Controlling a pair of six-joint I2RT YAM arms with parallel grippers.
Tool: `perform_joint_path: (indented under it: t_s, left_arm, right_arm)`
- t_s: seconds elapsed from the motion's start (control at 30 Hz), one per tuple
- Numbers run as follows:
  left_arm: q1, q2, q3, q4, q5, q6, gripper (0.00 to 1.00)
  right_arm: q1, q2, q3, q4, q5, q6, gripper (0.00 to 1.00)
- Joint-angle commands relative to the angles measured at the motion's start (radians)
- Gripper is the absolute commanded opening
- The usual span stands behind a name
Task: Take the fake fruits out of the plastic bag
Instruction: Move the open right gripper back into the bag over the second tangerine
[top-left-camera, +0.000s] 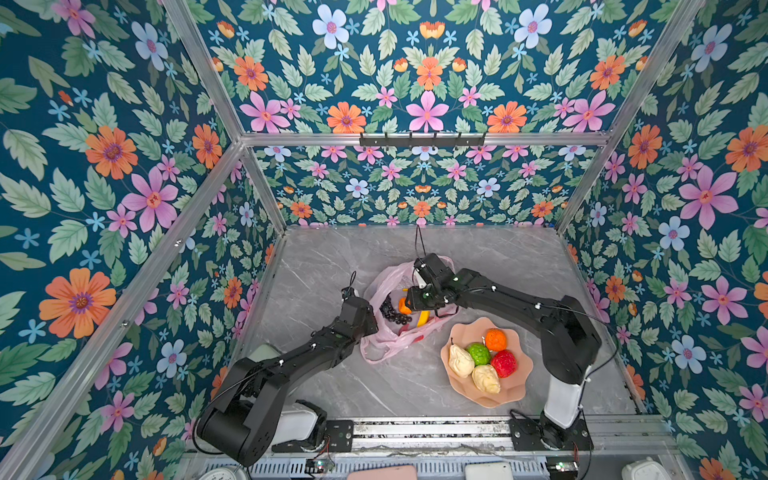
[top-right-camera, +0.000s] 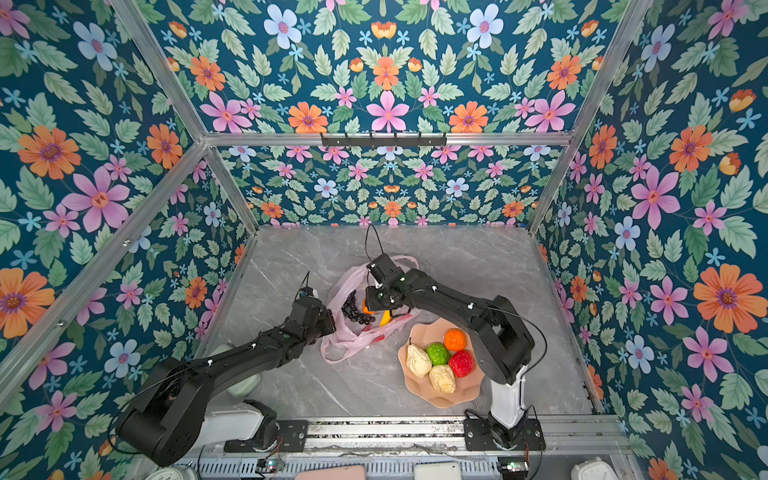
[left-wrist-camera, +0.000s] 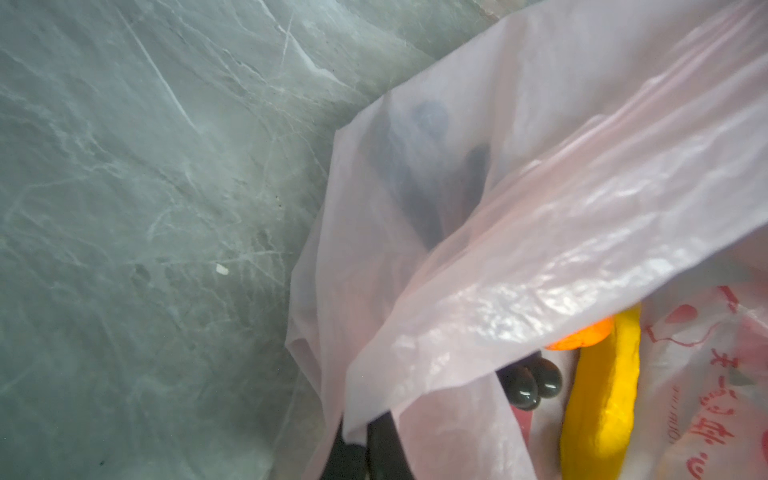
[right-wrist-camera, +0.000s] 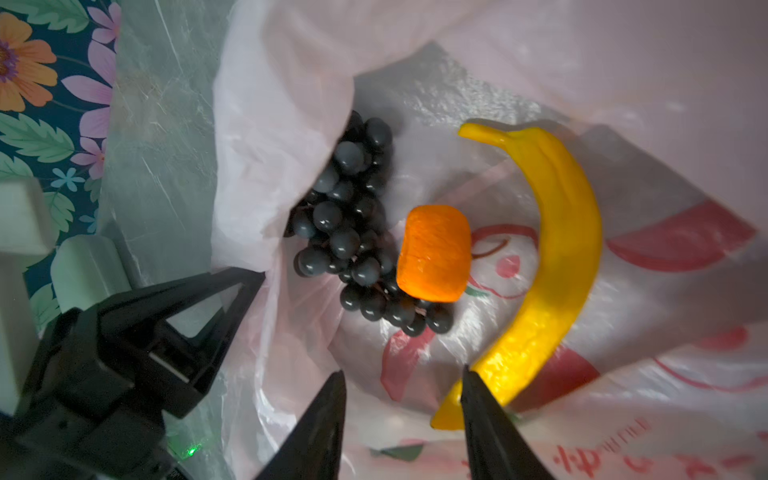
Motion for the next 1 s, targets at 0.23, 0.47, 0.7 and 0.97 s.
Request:
perform_joint_path:
  t_s: [0.23,0.47,0.7,0.97]
  left_arm:
    - [-0.001,0.004,-0.006,0.020,0.012,0.020,0.00]
    - [-0.002,0.019,-0.013,0.044,0.029,0.018,0.00]
    - [-0.001,0.030,-0.019,0.056,0.034,0.016,0.00]
    - [-0.001,0.036,-0.019,0.057,0.033,0.017,0.00]
  right_arm:
    - [-0.001,0.162,0.167,-0.124,0.083,-0.040,0.53]
    - [-0.001,0.232,0.230,-0.147,0.098,-0.051,0.57]
    - [-0.001,0.277,0.260,-0.150,0.089,-0.049,0.51]
    - [-0.001,0.274,0.263,-0.152,0.083,-0.057,0.40]
